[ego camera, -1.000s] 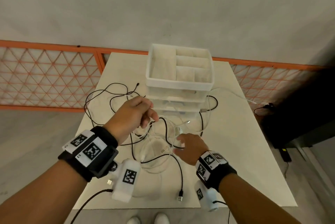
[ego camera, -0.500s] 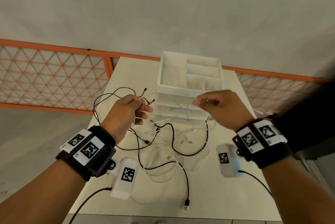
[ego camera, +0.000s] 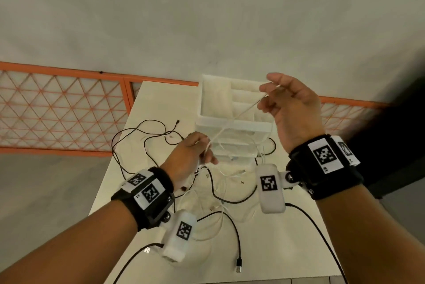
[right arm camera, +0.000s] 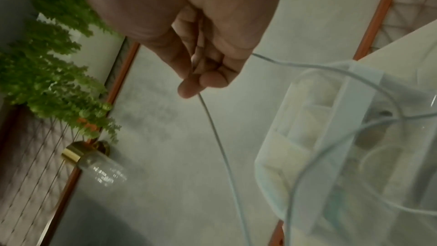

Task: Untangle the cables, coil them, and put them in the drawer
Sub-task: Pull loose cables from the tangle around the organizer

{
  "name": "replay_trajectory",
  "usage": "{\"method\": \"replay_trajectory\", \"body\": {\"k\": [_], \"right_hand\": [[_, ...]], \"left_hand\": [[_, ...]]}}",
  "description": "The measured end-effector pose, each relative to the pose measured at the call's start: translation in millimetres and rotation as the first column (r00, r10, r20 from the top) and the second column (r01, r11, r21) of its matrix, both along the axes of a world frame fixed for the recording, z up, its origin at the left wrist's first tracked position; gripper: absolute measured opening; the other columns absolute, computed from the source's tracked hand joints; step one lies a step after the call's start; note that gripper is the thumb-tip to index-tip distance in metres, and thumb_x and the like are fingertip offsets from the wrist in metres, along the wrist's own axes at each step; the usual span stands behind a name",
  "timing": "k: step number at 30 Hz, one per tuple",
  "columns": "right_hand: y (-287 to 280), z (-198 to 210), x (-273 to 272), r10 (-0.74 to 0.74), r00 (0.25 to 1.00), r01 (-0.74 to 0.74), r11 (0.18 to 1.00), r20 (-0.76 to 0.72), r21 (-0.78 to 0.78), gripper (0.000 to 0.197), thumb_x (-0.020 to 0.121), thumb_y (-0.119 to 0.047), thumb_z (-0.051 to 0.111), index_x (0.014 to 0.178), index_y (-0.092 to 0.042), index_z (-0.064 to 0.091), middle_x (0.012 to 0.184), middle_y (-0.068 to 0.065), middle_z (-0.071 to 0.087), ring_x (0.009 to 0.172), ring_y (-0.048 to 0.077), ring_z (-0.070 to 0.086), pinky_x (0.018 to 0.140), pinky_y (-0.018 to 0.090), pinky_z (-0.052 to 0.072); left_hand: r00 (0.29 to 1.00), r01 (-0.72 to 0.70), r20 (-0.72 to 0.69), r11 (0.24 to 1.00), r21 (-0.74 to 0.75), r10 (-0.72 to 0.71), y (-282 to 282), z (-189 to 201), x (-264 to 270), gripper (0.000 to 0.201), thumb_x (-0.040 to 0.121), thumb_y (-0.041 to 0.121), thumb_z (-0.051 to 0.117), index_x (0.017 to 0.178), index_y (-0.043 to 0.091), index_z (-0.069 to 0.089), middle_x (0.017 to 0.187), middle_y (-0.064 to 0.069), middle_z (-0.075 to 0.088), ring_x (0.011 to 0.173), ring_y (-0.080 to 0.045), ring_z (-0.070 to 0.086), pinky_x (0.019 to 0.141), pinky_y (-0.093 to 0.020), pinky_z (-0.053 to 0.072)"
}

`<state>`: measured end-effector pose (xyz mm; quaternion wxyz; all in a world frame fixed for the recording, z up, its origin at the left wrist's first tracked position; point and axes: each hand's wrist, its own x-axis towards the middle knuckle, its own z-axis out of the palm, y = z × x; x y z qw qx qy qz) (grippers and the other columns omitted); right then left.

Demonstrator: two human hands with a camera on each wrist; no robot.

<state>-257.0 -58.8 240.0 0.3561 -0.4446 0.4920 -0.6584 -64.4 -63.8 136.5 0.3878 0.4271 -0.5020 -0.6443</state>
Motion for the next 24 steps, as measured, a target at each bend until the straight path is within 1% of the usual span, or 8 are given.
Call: {"method": "replay_trajectory", "body": {"k": [3, 6, 10, 12, 15, 19, 21, 24], "right_hand": [[-1, 4, -18, -0.122, 0.992, 0.125, 0.988, 0.044, -0.086, 0.026, 0.087, 0.005, 0.06, 0.109, -0.008, 0.068, 0.091, 0.009, 0.069, 0.065, 0.022, 0.064, 0.066, 0.031, 0.05], [-6, 2, -37, -0.225, 0.97, 0.233, 0.967, 0.09, -0.102, 0.031, 0.082, 0.007, 0.058, 0.103, -0.013, 0.068, 0.093, 0.007, 0.07, 0.069, 0.024, 0.065, 0.075, 0.039, 0.054], [-14, -31, -69, -0.36, 0.928, 0.371, 0.914, -0.097, 0.161, 0.014, 0.088, -0.008, 0.06, 0.086, -0.02, 0.066, 0.078, 0.006, 0.069, 0.062, 0.019, 0.062, 0.063, 0.032, 0.05], [-11, -53, -79, -0.361, 0.901, 0.426, 0.845, -0.241, 0.323, 0.012, 0.094, -0.01, 0.057, 0.09, -0.015, 0.068, 0.076, 0.012, 0.069, 0.062, 0.02, 0.061, 0.067, 0.034, 0.051], [-8, -69, -90, -0.362, 0.886, 0.454, 0.804, -0.29, 0.385, 0.018, 0.095, -0.005, 0.054, 0.101, -0.007, 0.071, 0.07, 0.007, 0.065, 0.054, 0.017, 0.056, 0.063, 0.035, 0.049], [-15, -46, -103, -0.428, 0.893, 0.449, 0.867, -0.139, 0.218, 0.024, 0.092, 0.0, 0.053, 0.082, -0.016, 0.068, 0.074, 0.004, 0.061, 0.042, 0.008, 0.05, 0.049, 0.026, 0.043], [-19, -27, -112, -0.475, 0.873, 0.485, 0.868, -0.108, 0.104, 0.022, 0.092, -0.001, 0.055, 0.086, -0.018, 0.068, 0.076, 0.003, 0.062, 0.04, 0.006, 0.05, 0.046, 0.023, 0.044], [-25, -15, -126, -0.515, 0.828, 0.532, 0.847, -0.221, 0.019, 0.025, 0.091, -0.005, 0.056, 0.1, -0.024, 0.07, 0.09, 0.002, 0.068, 0.044, 0.006, 0.057, 0.05, 0.021, 0.049]], "left_hand": [[0.997, -0.072, -0.018, 0.996, 0.046, 0.073, -8, -15, 16, 0.028, 0.106, 0.009, 0.037, 0.081, 0.008, 0.05, 0.06, -0.001, 0.05, 0.061, -0.016, 0.059, 0.092, -0.051, 0.043], [0.991, -0.129, -0.014, 0.985, 0.116, 0.131, -13, -21, 24, 0.03, 0.105, 0.009, 0.038, 0.078, 0.011, 0.05, 0.066, -0.004, 0.048, 0.067, -0.021, 0.057, 0.102, -0.054, 0.043], [0.985, -0.099, -0.13, 0.986, 0.134, 0.117, -18, -7, 24, 0.027, 0.105, 0.009, 0.038, 0.082, 0.009, 0.054, 0.069, -0.005, 0.044, 0.07, -0.023, 0.056, 0.103, -0.057, 0.042], [0.965, -0.109, -0.224, 0.987, 0.121, 0.134, -22, 11, 20, 0.026, 0.104, 0.008, 0.039, 0.087, 0.007, 0.058, 0.07, -0.006, 0.049, 0.075, -0.024, 0.06, 0.101, -0.053, 0.048], [0.946, -0.112, -0.297, 0.99, 0.082, 0.131, -31, 32, 12, 0.024, 0.104, 0.01, 0.041, 0.09, 0.01, 0.061, 0.073, -0.005, 0.055, 0.088, -0.026, 0.067, 0.096, -0.045, 0.052], [0.99, -0.1, -0.098, 0.995, 0.003, 0.1, -36, 27, -1, 0.03, 0.104, 0.012, 0.044, 0.078, 0.018, 0.058, 0.074, -0.003, 0.054, 0.099, -0.025, 0.063, 0.084, -0.039, 0.042], [0.992, -0.097, 0.08, 0.995, -0.031, 0.099, -34, 8, -5, 0.034, 0.103, 0.012, 0.045, 0.073, 0.021, 0.059, 0.074, 0.0, 0.056, 0.097, -0.023, 0.058, 0.08, -0.04, 0.036], [0.962, -0.054, 0.265, 0.997, -0.058, 0.067, -26, -16, -11, 0.032, 0.103, 0.017, 0.047, 0.079, 0.024, 0.067, 0.078, -0.002, 0.058, 0.091, -0.024, 0.054, 0.078, -0.041, 0.04]]}}
